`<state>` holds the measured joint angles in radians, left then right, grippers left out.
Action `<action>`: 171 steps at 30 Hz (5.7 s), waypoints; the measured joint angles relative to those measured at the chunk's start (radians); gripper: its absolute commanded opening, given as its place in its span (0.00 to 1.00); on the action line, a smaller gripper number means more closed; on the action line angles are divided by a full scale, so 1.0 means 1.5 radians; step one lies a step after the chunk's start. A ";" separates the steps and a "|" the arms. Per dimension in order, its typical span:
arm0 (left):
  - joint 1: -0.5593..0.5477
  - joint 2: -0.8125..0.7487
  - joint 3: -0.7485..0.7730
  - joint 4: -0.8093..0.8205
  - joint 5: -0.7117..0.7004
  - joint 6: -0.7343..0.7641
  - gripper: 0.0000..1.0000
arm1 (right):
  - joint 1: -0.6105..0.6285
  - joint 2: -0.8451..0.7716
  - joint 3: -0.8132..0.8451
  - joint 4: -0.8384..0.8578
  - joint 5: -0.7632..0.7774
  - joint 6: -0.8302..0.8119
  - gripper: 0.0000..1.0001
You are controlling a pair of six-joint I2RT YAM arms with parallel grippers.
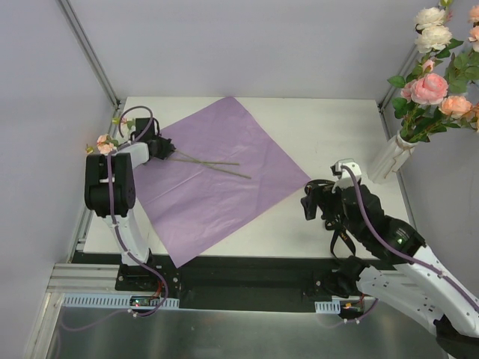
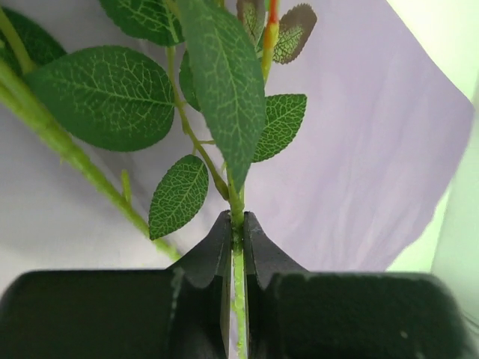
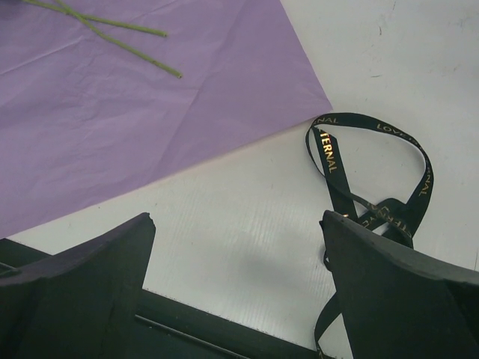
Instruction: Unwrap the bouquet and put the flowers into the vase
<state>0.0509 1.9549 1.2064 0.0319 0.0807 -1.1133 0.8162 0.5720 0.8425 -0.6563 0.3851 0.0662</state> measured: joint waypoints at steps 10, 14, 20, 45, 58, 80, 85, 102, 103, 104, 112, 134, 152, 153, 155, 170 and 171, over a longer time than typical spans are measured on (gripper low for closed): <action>-0.071 -0.238 -0.069 0.101 0.115 0.063 0.00 | 0.000 0.105 0.002 0.005 -0.004 0.004 0.96; -0.146 -0.306 -0.071 0.138 0.187 0.150 0.00 | 0.000 0.149 0.031 0.006 -0.017 0.005 0.96; -0.243 -0.335 -0.068 0.153 0.320 0.270 0.00 | -0.003 0.222 0.119 0.012 -0.078 0.002 0.93; -0.503 -0.330 0.032 0.008 0.447 0.508 0.00 | -0.093 0.276 0.180 0.216 -0.232 0.113 0.49; -0.506 -0.324 0.036 -0.014 0.446 0.528 0.00 | -0.093 0.293 0.170 0.268 -0.229 0.149 0.43; -0.506 -0.330 0.049 -0.061 0.371 0.542 0.53 | -0.117 0.303 0.166 0.229 -0.123 0.094 0.01; -0.505 -0.361 0.050 -0.065 0.357 0.541 0.54 | -0.205 0.264 0.250 0.186 0.003 -0.029 0.01; -0.505 -0.390 0.054 -0.075 0.327 0.546 0.63 | -0.395 0.297 0.601 0.365 0.293 -0.479 0.01; -0.505 -0.390 0.054 -0.076 0.327 0.547 0.64 | -0.405 0.308 0.609 0.372 0.294 -0.490 0.01; -0.505 -0.390 0.054 -0.079 0.327 0.547 0.64 | -0.411 0.318 0.616 0.377 0.294 -0.496 0.01; -0.505 -0.390 0.054 -0.083 0.327 0.559 0.65 | -0.438 0.395 0.640 0.387 0.289 -0.519 0.01; -0.505 -0.384 0.054 -0.095 0.326 0.563 0.65 | -0.469 0.427 0.659 0.392 0.259 -0.523 0.01; -0.505 -0.377 0.054 -0.097 0.325 0.563 0.65 | -0.522 0.421 0.564 0.409 0.227 -0.470 0.01; -0.505 -0.377 0.054 -0.097 0.325 0.564 0.65 | -0.527 0.421 0.552 0.411 0.222 -0.461 0.01; -0.505 -0.377 0.054 -0.097 0.325 0.564 0.65 | -0.535 0.419 0.523 0.417 0.216 -0.444 0.01; -0.505 -0.377 0.054 -0.097 0.325 0.563 0.65 | -0.626 0.390 0.333 0.463 0.134 -0.331 0.01; -0.505 -0.377 0.054 -0.098 0.325 0.563 0.65 | -0.631 0.390 0.322 0.465 0.129 -0.324 0.01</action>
<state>-0.7059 1.3899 1.2877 -0.1146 0.5674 -0.2684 -0.1310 1.1564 1.3251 0.0410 0.5789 -0.4202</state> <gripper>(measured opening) 0.647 0.037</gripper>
